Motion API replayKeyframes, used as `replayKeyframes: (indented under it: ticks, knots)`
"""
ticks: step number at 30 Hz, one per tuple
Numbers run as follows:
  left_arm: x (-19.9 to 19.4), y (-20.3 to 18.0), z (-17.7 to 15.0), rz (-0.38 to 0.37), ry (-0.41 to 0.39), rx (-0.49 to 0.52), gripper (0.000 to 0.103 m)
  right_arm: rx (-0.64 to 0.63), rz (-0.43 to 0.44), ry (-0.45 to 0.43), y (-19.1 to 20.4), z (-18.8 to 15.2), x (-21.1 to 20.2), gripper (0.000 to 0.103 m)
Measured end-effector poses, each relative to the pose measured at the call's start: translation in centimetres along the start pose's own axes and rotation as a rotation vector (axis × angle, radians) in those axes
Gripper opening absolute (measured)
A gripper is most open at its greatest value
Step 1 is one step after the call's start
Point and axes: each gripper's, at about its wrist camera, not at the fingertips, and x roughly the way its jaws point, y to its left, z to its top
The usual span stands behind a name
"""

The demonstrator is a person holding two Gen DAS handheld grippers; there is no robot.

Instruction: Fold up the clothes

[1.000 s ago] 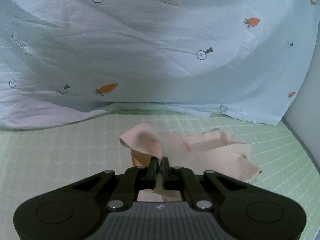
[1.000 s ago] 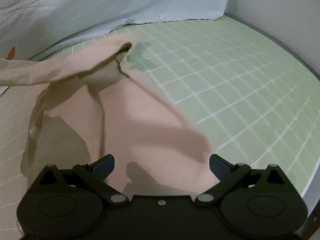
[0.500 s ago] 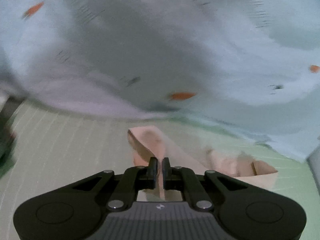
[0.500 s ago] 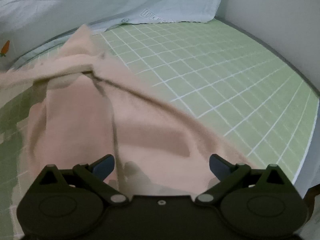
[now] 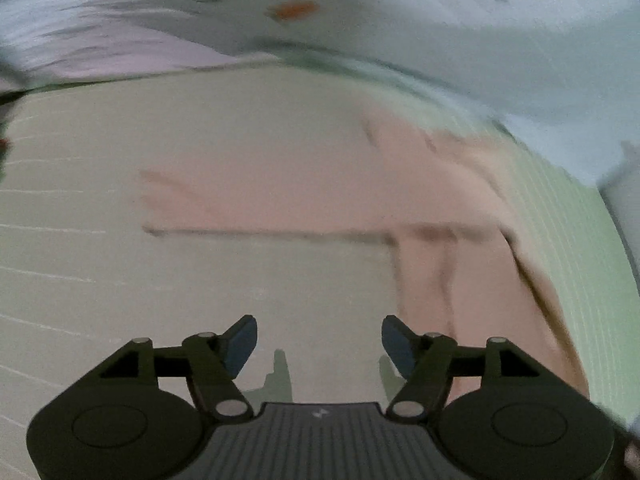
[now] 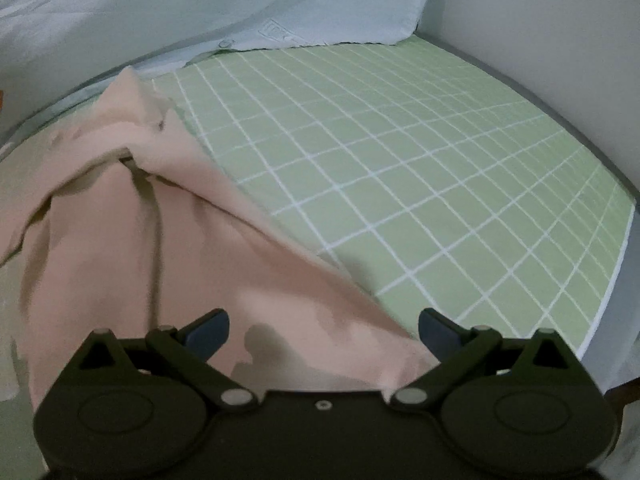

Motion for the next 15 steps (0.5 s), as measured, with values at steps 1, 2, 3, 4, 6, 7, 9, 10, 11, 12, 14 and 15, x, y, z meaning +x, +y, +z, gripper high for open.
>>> replayKeyframes:
  ticks: [1,2,3,4,6,7,9,10,11,12,14,15]
  knots:
    - [0.3,-1.1,-0.8,-0.008,0.016,0.032,0.072,-0.013,0.002,-0.001,-0.4,-0.2,0.1,0.098]
    - [0.7,-2.1,-1.4,-0.012,0.036,0.057,0.072,-0.027,0.003,0.001,-0.8,-0.4,0.3,0.096]
    - [1.0,-2.9,-2.0,-0.009,0.059,0.075,0.072,-0.037,0.01,0.003,-1.2,-0.5,0.5,0.092]
    - [1.3,-3.5,-2.6,-0.005,0.082,0.089,0.072,-0.044,0.02,0.006,-1.6,-0.7,0.7,0.086]
    - [1.7,-4.4,-3.8,-0.007,0.11,0.115,0.072,-0.054,0.047,0.006,-2.3,-0.9,0.9,0.083]
    - [1.8,-4.7,-4.3,-0.006,0.12,0.125,0.072,-0.051,0.068,-0.001,-2.7,-0.9,0.9,0.077]
    - [2.1,-5.3,-5.1,0.004,0.138,0.139,0.072,-0.061,0.112,-0.018,-3.1,-1.1,0.7,0.062]
    - [2.3,-5.5,-5.5,0.011,0.146,0.144,0.072,-0.067,0.123,-0.026,-3.1,-1.1,0.5,0.052]
    - [2.6,-5.7,-5.8,0.017,0.154,0.148,0.072,-0.074,0.127,-0.033,-2.9,-1.2,0.1,0.045]
    - [2.7,-5.8,-6.2,0.022,0.164,0.151,0.072,-0.081,0.131,-0.041,-2.8,-1.3,-0.2,0.026]
    - [2.8,-6.0,-6.7,0.025,0.182,0.156,0.072,-0.094,0.139,-0.056,-2.4,-1.4,-0.8,0.008]
    - [2.6,-6.1,-7.0,0.023,0.189,0.16,0.072,-0.101,0.143,-0.063,-2.3,-1.5,-1.2,0.007]
